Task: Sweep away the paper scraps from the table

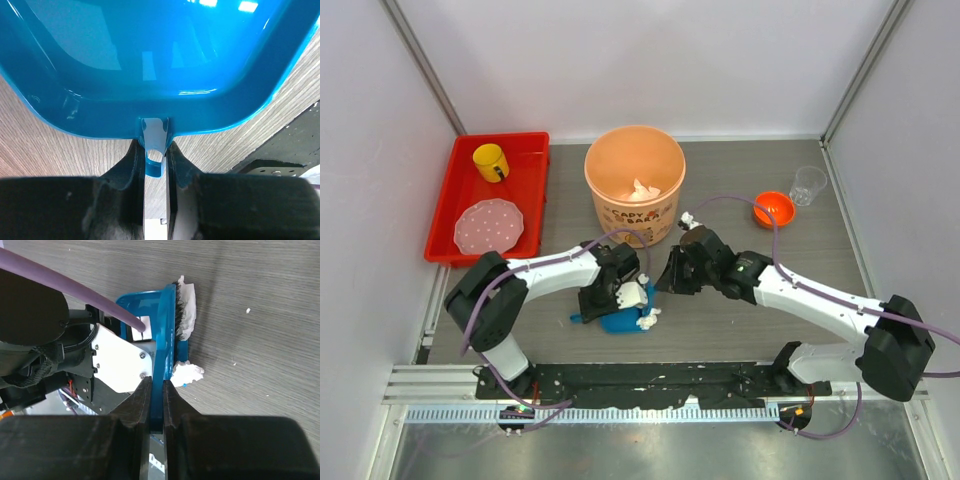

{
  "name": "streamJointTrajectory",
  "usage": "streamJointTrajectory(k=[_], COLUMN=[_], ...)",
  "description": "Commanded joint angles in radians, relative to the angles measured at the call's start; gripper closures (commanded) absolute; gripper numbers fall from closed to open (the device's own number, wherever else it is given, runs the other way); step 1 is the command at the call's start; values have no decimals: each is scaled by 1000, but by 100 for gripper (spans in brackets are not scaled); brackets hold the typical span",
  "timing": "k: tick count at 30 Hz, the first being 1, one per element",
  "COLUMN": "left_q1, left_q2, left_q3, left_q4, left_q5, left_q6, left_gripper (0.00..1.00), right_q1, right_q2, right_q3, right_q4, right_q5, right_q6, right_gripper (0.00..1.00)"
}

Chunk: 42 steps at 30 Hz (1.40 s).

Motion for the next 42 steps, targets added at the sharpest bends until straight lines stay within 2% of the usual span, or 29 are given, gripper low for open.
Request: streamJointTrajectory(k=[1, 5, 9, 14, 15, 18, 23, 26, 29, 30, 33, 37, 42], left_q1=[-2, 18, 36, 36, 36, 38, 39, 38, 38, 36, 38, 38, 38], left_q2=[-10, -10, -42, -40, -39, -33, -31, -14, -7, -8, -14, -16, -16], left_q3=[13, 11, 8, -6, -4, 0, -6, 8, 16, 17, 13, 10, 16], left_q4=[21, 19, 21, 30, 27, 18, 33, 30, 30, 29, 27, 24, 30], left_q5=[81, -5, -14, -23, -67, -83, -88, -80, -66, -60, -40, -36, -5], left_q6=[0, -1, 5, 8, 8, 10, 22, 22, 20, 20, 22, 22, 25], left_gripper=[100, 100, 100, 100, 100, 100, 100, 100, 100, 100, 100, 100, 100], right_q1=[23, 28, 28, 28, 28, 28, 28, 28, 29, 29, 28, 28, 29], right_q2=[-38, -50, -88, -111, -110, -121, -165, -174, -177, -176, -161, -76, 11], right_q3=[12, 117, 230, 359, 369, 359, 224, 110, 9, -15, -83, -1, 76], right_q4=[234, 101, -123, -315, -387, -519, -648, -570, -356, -218, 23, 73, 134], right_q5=[-8, 57, 213, 294, 308, 345, 287, 203, 109, 30, -27, 12, -63], right_q6=[145, 68, -51, -120, -125, -105, -26, 10, 48, 83, 134, 91, 68], right_gripper=[99, 99, 99, 99, 99, 99, 99, 99, 99, 99, 99, 99, 99])
